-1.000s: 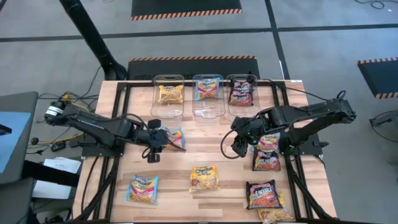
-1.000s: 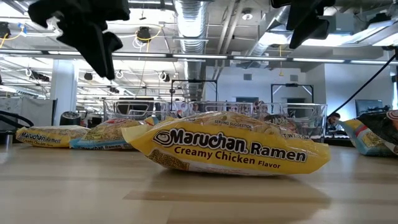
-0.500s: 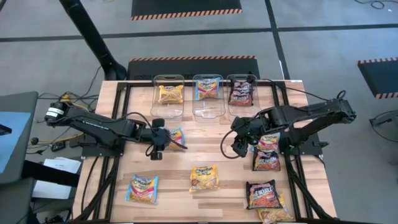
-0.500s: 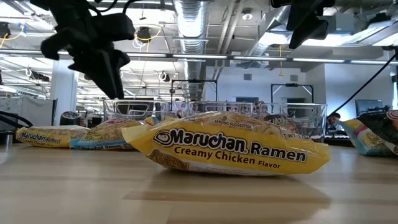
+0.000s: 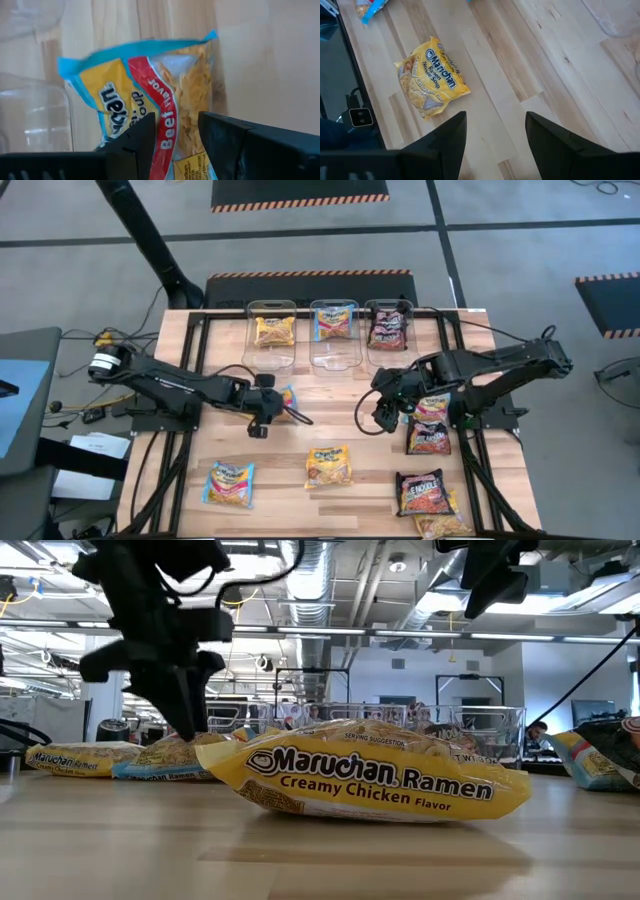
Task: Sort Maruchan noodles
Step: Put the blue noodle pack into the center transparent bin
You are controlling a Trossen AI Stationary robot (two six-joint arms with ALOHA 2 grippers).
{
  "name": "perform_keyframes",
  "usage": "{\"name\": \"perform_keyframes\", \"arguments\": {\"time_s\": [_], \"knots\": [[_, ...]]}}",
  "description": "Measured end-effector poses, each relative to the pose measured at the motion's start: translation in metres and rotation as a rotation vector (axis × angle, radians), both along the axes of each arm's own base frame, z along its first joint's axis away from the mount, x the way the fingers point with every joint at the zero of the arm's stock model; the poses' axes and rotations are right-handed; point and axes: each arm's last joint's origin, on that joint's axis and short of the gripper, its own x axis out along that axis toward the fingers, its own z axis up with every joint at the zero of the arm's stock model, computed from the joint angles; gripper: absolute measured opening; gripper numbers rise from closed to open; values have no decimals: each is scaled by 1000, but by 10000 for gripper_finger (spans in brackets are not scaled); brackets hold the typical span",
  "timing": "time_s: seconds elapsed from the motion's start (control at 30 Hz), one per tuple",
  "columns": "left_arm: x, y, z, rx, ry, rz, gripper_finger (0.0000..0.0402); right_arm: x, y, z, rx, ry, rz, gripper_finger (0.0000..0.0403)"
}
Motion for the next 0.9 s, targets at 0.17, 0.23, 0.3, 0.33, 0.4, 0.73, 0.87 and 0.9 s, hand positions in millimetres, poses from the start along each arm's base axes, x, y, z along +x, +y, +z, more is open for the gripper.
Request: {"name": "perform_keyframes", "arguments": {"time_s": [0.17,0.23,0.3,0.33,0.4,0.73,0.87,0.9], "knots": [[6,4,-15,33,48,43,139,0,0,0,1,-1,0,227],[8,5,-19,39,57,57,139,0,0,0,1,-1,0,224],[8,6,-21,41,68,60,139,0,0,0,1,-1,0,221],[8,6,-21,42,71,61,139,0,0,0,1,-1,0,219],[8,6,-21,37,68,68,134,0,0,0,1,-2,0,216],[8,4,-22,-2,73,55,28,0,-1,0,-33,-7,-31,209],[8,4,-22,-3,74,54,7,0,-1,0,-34,-8,-32,209],[8,4,-21,-3,73,54,7,0,-1,0,-34,-9,-32,209]]}}
